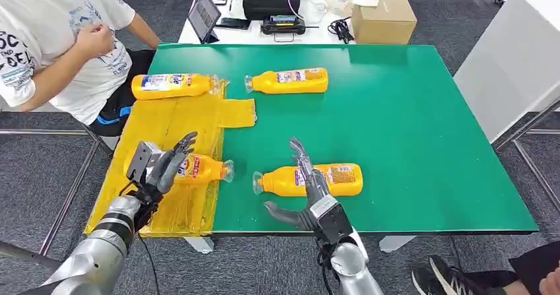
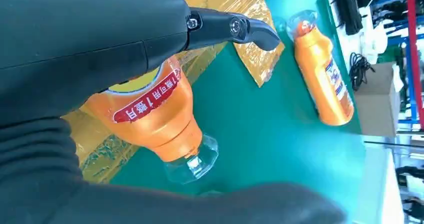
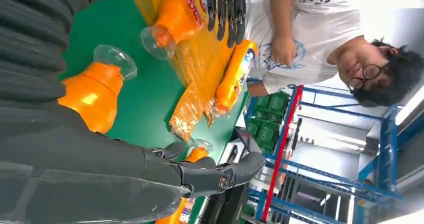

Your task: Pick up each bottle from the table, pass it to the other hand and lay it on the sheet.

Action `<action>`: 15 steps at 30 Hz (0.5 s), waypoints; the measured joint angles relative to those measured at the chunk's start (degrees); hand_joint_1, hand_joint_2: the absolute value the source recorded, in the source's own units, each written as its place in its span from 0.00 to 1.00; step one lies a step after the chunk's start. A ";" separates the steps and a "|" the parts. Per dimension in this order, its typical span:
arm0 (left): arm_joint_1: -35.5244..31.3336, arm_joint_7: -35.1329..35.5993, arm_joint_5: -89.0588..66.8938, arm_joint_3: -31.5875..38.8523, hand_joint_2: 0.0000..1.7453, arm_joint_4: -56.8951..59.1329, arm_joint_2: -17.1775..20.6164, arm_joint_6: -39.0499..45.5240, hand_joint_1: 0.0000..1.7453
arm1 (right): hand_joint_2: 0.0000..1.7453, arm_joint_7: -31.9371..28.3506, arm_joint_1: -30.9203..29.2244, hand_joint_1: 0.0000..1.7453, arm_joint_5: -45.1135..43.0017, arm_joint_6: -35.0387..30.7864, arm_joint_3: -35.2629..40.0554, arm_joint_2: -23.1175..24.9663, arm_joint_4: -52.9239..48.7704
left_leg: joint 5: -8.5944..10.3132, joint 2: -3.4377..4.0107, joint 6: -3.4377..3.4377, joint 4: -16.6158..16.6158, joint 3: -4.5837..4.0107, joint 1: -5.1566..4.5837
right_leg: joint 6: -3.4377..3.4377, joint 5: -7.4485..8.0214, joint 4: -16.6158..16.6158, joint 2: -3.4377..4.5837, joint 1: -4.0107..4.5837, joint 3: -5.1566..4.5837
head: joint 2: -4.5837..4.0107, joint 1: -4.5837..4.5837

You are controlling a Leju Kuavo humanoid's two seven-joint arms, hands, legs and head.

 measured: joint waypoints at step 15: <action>9.73 -7.17 5.76 -9.29 1.00 -19.16 -2.23 59.98 0.00 | 1.00 15.61 -2.83 0.00 22.87 -8.35 4.24 -7.05 2.78 | 0.04 -0.04 0.05 0.03 -0.43 0.00 | 0.01 0.04 0.00 -0.04 0.01 -0.41 | 0.00 -0.02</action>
